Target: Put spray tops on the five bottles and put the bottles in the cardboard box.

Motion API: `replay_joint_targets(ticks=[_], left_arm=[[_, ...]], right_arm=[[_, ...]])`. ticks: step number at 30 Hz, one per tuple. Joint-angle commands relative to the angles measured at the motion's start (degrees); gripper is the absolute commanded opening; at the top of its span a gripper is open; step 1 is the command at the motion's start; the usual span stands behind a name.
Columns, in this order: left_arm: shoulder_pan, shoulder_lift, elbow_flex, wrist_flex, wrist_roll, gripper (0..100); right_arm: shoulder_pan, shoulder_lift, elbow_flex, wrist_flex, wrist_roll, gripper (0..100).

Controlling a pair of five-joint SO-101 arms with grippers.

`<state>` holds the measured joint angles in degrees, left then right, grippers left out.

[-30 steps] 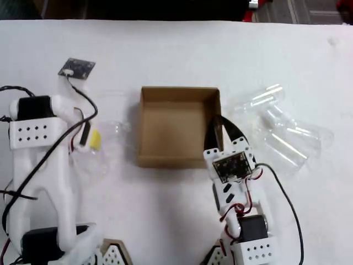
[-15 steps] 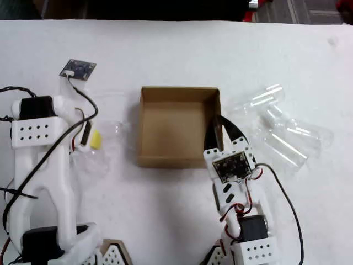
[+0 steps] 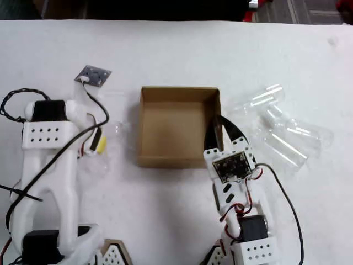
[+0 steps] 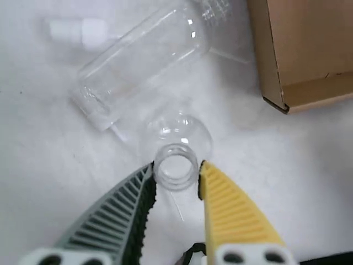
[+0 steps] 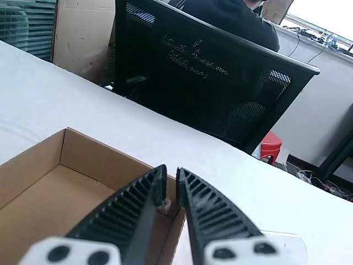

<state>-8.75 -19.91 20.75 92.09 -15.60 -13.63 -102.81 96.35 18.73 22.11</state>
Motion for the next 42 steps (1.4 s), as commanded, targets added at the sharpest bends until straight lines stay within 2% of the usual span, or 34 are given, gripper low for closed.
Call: replay_joint_targets(ticks=[1, 6, 16, 24, 42], left_arm=[[0.0, 0.3, -0.5, -2.3, 0.5, 12], [0.2, 0.3, -0.5, -2.4, 0.5, 17], [0.0, 0.2, -0.6, -2.5, 0.5, 17], [-1.4, 0.2, -8.2, 1.8, 0.5, 17], [-1.5, 0.7, -8.3, 4.2, 0.1, 17]], right_arm=[[0.6, -0.2, 0.4, 0.4, 0.6, 1.8], [0.6, -0.2, 0.4, 0.4, 0.6, 1.8], [0.6, -0.2, 0.4, 0.4, 0.6, 1.8], [0.6, -0.2, 0.4, 0.4, 0.6, 1.8], [0.6, -0.2, 0.4, 0.4, 0.6, 1.8]])
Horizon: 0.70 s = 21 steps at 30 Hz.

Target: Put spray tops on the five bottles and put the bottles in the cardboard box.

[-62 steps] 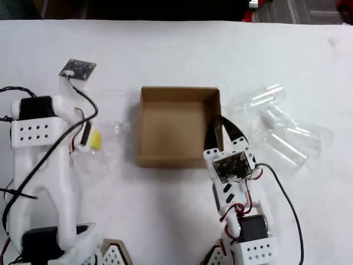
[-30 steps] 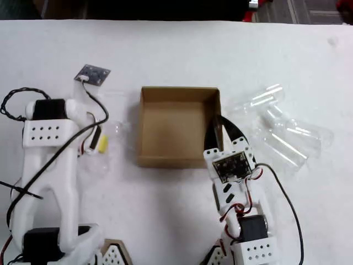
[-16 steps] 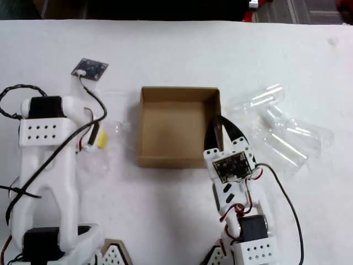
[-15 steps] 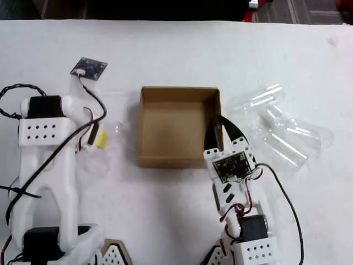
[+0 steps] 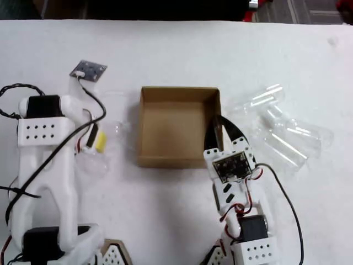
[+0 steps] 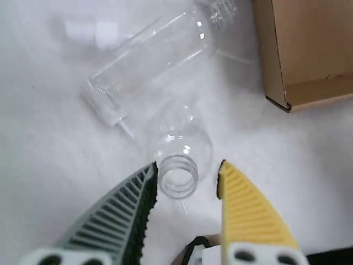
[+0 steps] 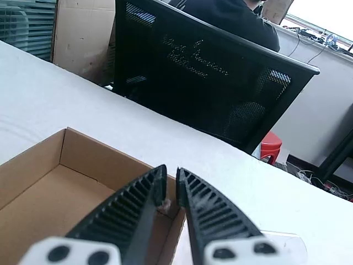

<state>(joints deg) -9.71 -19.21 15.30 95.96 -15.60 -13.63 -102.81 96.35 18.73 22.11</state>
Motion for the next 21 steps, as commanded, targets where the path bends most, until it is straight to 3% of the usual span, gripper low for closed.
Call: replay_joint_targets(ticks=[1, 21], left_arm=[[-0.5, 0.0, -2.8, -0.4, 0.3, 17], [-0.5, -0.5, 0.1, -3.4, 0.2, 17]], right_arm=[[0.6, -0.2, 0.4, 0.4, 0.6, 1.8], [0.6, -0.2, 0.4, 0.4, 0.6, 1.8]])
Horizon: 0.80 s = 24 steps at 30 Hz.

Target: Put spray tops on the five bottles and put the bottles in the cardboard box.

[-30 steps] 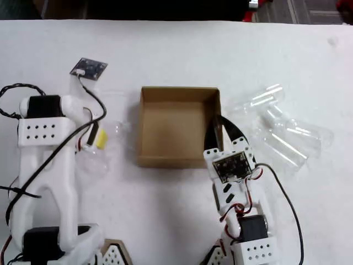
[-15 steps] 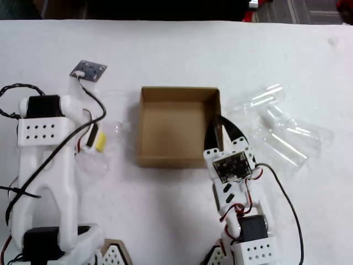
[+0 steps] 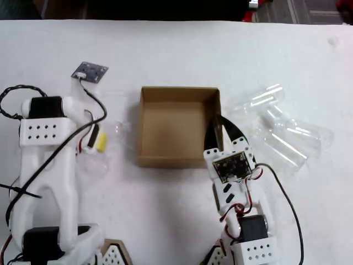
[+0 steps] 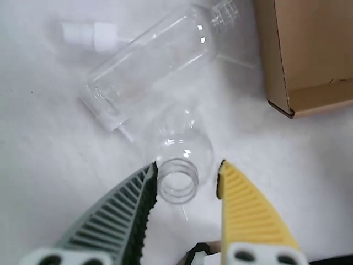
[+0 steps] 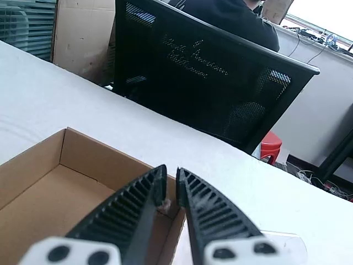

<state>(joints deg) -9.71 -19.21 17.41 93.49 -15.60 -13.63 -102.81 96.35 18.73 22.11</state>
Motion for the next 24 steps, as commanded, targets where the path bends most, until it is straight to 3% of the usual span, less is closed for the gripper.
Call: replay_joint_targets(ticks=[1, 5, 11, 18, 24], left_arm=[[-0.5, -0.5, -1.8, -1.0, 0.2, 17], [-0.5, -0.3, -1.8, -0.5, 0.2, 16], [-0.5, -0.4, -1.8, -0.4, 0.1, 2], [0.0, -0.5, -4.0, -0.3, 0.5, 4], [4.5, -0.5, -17.8, 6.1, 0.6, 4]], right_arm=[[0.6, -0.2, 0.4, 0.4, 0.6, 1.8], [0.6, -0.2, 0.4, 0.4, 0.6, 1.8], [0.6, -0.2, 0.4, 0.4, 0.6, 1.8], [0.6, -0.2, 0.4, 0.4, 0.6, 1.8], [0.7, -0.2, 0.4, 0.4, 0.6, 1.8]])
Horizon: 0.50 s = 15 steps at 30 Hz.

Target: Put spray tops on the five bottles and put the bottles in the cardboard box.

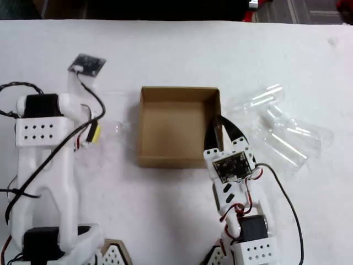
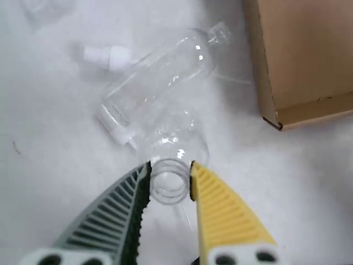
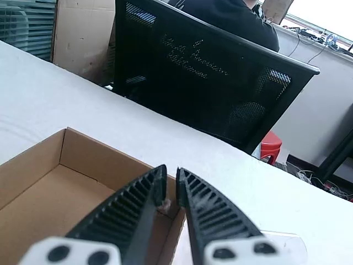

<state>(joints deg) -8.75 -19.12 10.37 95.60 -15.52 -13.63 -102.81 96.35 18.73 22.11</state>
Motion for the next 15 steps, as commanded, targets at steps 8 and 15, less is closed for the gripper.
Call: replay_joint_targets(ticks=[8, 15], left_arm=[[13.8, 0.0, -30.8, 4.9, 0.1, 4], [25.5, 6.9, -42.2, 5.2, 0.0, 4]], right_arm=[[4.0, -0.2, 0.4, -0.1, 0.2, 1.8], [7.8, -0.2, 0.4, -1.8, -0.4, 1.8]])
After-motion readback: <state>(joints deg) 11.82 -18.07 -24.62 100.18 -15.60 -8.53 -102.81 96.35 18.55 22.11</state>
